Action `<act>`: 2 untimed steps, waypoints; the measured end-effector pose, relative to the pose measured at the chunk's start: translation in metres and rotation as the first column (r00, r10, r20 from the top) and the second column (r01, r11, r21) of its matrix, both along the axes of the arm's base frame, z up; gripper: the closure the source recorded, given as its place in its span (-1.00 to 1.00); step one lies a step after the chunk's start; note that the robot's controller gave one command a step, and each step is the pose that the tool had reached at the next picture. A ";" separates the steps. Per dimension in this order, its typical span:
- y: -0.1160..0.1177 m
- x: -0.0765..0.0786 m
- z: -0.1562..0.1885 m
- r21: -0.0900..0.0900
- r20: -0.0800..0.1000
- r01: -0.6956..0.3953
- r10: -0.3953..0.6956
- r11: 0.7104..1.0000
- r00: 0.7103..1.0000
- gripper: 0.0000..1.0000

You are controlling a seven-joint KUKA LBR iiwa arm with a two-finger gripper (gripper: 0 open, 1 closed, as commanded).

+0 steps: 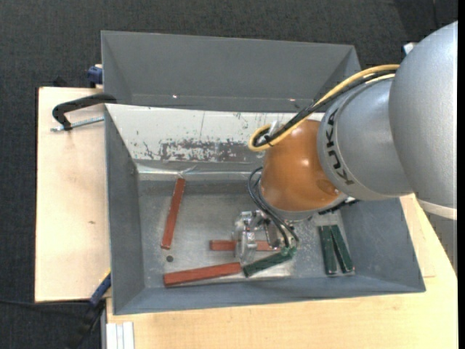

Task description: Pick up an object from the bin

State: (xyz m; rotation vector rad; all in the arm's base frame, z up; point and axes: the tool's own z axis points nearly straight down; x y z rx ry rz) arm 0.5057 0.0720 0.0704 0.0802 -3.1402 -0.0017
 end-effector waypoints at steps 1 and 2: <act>0.000 0.000 0.000 0.000 0.000 0.000 0.000 1.000 1.000 1.00; 0.000 -0.001 0.004 0.000 -0.003 0.000 0.000 1.000 1.000 1.00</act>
Offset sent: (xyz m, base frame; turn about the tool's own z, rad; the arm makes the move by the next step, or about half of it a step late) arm 0.0000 0.0000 0.1140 0.0000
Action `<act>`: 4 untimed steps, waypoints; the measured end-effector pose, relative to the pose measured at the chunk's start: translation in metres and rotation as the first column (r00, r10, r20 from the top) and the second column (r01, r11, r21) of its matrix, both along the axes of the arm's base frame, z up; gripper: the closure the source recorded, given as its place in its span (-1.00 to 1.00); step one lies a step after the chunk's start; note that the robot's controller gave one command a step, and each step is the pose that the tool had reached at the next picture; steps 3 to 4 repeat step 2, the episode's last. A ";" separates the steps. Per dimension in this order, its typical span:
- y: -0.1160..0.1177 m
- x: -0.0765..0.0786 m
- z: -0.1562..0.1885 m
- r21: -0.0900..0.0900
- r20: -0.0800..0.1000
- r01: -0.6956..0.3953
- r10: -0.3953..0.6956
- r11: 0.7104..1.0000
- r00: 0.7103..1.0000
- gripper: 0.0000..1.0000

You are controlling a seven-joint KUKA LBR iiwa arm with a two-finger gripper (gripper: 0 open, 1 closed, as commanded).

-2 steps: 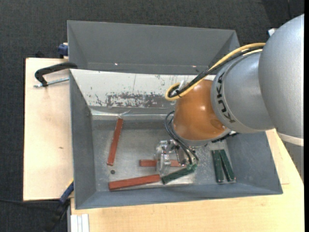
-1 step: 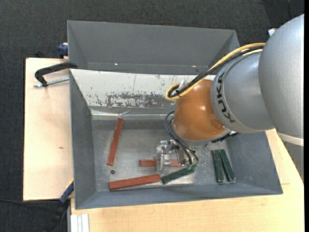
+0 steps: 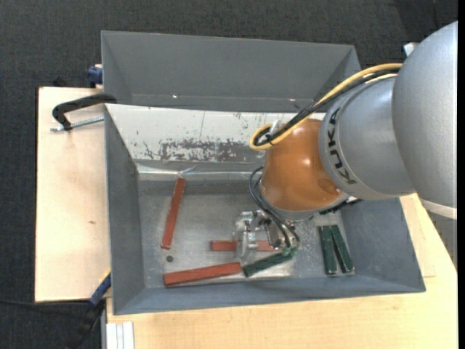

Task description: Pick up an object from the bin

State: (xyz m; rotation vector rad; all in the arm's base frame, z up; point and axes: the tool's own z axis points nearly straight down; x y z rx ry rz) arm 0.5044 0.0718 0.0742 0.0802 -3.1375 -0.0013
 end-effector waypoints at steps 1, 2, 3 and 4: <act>0.000 -0.001 0.021 0.000 -0.003 0.000 0.000 1.000 1.000 1.00; 0.000 0.002 0.036 0.001 0.010 0.000 0.000 1.000 1.000 1.00; 0.000 0.002 0.036 0.001 0.010 0.000 0.000 1.000 1.000 1.00; 0.000 0.002 0.036 0.001 0.010 0.000 0.000 1.000 1.000 1.00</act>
Offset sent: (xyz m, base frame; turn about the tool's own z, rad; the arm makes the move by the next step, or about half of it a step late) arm -0.0001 -0.0001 0.0397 0.0000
